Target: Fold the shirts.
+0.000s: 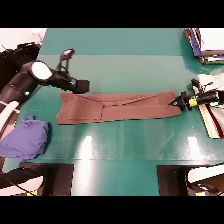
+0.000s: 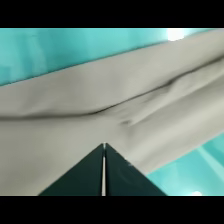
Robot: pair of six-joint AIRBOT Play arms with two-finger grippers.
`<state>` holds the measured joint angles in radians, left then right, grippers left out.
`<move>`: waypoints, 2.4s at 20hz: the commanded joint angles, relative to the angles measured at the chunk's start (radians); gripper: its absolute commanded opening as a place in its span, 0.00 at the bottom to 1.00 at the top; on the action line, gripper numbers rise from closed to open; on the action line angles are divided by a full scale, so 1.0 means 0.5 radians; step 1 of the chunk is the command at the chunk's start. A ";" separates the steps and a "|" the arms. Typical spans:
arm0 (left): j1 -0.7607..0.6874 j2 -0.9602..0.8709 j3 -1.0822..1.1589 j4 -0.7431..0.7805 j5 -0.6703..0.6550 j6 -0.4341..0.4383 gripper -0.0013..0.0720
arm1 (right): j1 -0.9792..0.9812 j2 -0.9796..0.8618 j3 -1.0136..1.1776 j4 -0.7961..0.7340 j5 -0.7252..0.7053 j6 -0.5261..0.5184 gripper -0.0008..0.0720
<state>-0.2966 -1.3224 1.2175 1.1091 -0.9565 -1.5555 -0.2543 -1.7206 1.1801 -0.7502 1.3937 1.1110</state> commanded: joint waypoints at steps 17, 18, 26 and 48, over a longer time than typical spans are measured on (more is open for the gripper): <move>-0.590 -1.061 0.618 -0.287 0.278 -0.017 0.05 | 0.885 0.601 0.941 0.209 0.024 0.344 0.04; -0.590 -1.061 0.618 -0.287 0.275 -0.016 0.05 | 0.932 0.601 0.961 0.210 0.004 0.343 0.04; -0.358 -0.791 0.713 -0.130 0.157 -0.033 0.05 | 1.240 0.599 1.045 0.209 -0.151 0.342 0.04; 0.728 0.385 0.713 0.489 -0.330 0.006 0.05 | 1.660 0.029 0.974 0.064 -0.163 0.192 0.44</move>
<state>0.0616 -1.1347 1.5738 1.3499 -1.1095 -1.5578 0.7025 -1.7870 1.8259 -0.6262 1.2999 1.1461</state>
